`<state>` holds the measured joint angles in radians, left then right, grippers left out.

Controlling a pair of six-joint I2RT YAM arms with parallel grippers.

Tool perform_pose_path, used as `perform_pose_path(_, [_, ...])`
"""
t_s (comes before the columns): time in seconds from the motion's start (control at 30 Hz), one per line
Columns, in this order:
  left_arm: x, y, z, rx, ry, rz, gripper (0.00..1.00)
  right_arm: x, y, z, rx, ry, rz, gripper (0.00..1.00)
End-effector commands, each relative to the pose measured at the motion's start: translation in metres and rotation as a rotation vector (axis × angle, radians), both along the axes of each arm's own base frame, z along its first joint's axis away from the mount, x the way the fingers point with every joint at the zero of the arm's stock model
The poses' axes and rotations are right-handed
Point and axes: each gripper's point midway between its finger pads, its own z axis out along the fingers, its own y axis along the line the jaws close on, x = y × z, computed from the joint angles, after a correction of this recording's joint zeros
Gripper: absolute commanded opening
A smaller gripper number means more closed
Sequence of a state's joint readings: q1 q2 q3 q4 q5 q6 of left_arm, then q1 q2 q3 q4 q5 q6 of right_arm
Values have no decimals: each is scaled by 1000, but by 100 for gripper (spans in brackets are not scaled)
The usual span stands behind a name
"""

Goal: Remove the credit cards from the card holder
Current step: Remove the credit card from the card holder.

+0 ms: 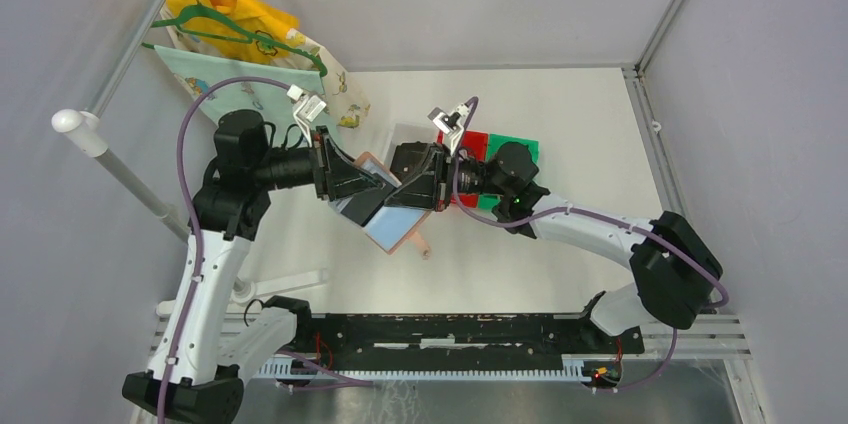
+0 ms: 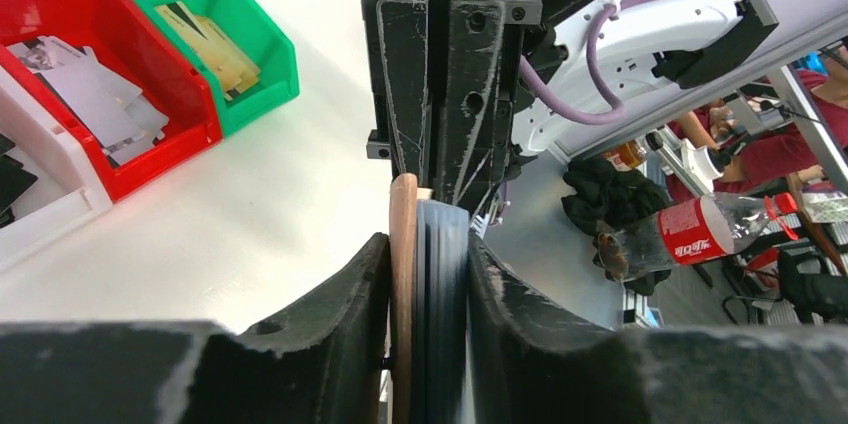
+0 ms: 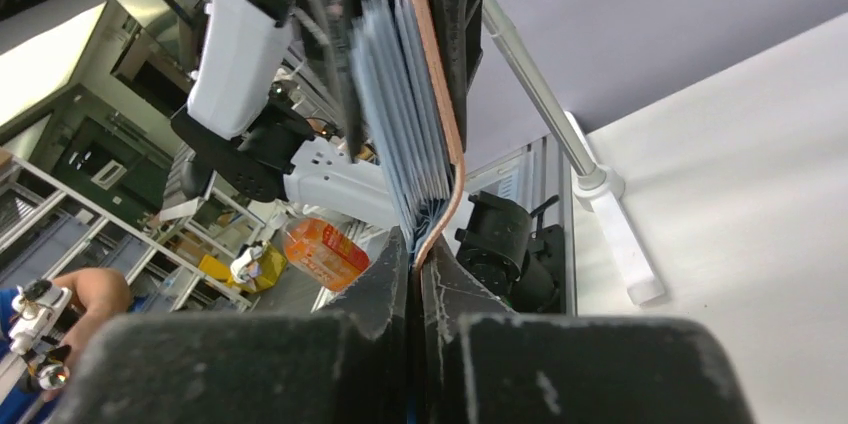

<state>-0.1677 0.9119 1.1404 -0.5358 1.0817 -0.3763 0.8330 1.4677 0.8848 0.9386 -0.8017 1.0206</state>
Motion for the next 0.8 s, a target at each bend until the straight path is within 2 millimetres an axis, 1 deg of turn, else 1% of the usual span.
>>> perform_pose_path(0.0, [-3, 5, 10, 68, -116, -29, 50, 2, -2, 16, -15, -70, -2, 0])
perform_pose_path(0.07, [-9, 9, -1, 126, -118, -62, 57, 8, -9, 15, -32, -57, -20, 0])
perform_pose_path(0.1, [-13, 11, -6, 157, -130, -86, 58, 10, -12, 16, -30, -54, -27, 0])
perform_pose_path(0.17, [-18, 14, -17, 206, -128, -119, 57, 15, -17, 17, -42, -65, -46, 0])
perform_pose_path(0.27, [-25, 17, -28, 242, -102, -160, 54, 22, -19, 16, -88, -93, -71, 0])
perform_pose_path(0.37, [-24, 17, -29, 241, -107, -163, 52, 22, -17, 19, -99, -102, -68, 0])
perform_pose_path(0.5, [-20, 15, -23, 218, -127, -142, 44, 23, -15, 22, -104, -102, -56, 0])
perform_pose_path(0.57, [-20, 14, -25, 212, -113, -142, 41, 22, -15, 25, -101, -106, -54, 0])
perform_pose_path(0.6, [-21, 15, -28, 213, -105, -147, 42, 22, -15, 25, -103, -108, -54, 0])
perform_pose_path(0.77, [-34, 17, -41, 230, -73, -192, 54, 24, -14, 34, -105, -138, -57, 0])
